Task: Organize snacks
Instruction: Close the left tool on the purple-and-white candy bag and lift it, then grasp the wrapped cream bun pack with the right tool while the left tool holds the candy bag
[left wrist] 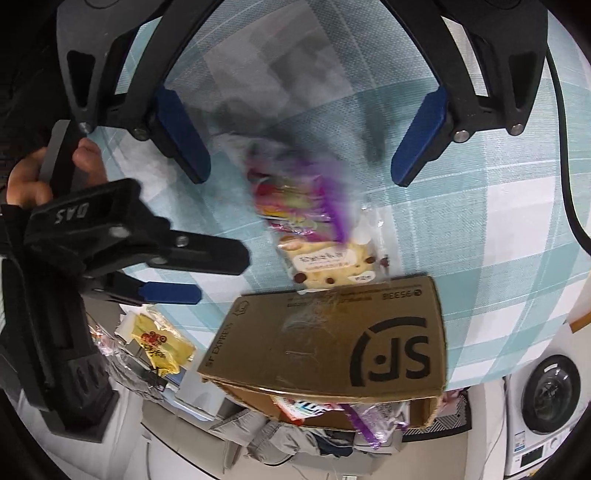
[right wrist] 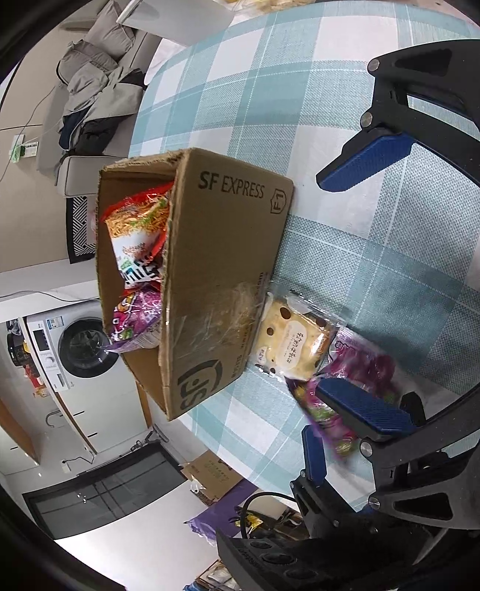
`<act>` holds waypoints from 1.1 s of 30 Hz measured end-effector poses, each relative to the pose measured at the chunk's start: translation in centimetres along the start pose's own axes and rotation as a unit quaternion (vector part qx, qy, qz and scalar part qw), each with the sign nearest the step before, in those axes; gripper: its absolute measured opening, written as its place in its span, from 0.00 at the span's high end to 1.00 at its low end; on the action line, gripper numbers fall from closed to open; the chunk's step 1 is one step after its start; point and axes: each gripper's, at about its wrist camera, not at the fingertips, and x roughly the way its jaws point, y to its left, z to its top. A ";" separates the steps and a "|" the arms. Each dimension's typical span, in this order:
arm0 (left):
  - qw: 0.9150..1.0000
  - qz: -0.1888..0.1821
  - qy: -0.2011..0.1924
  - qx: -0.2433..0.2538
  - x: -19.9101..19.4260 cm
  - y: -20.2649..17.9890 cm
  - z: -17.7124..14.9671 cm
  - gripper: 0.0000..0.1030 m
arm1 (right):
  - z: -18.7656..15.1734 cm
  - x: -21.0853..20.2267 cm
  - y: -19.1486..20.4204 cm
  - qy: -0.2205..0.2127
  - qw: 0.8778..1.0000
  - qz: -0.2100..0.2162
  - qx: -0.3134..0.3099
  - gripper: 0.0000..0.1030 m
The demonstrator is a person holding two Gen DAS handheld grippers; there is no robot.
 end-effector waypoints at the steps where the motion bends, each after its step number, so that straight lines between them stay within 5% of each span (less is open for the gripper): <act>1: 1.000 -0.002 -0.004 0.004 0.1 -0.2 0.0 0.11 | 0.0 0.1 0.0 0.000 1.000 0.000 0.001 0.00; 8: 1.000 -0.009 -0.003 -0.009 0.6 0.2 0.1 0.49 | 0.0 0.1 -0.2 0.001 1.000 0.000 0.003 0.00; 16: 0.999 -0.025 -0.027 -0.007 -0.4 1.1 0.7 0.52 | -0.1 0.1 0.0 0.001 1.000 0.001 0.000 0.00; 33: 0.994 0.024 -0.081 -0.065 -4.9 7.5 2.3 0.52 | -0.4 2.1 1.2 0.022 1.000 -0.001 -0.001 0.00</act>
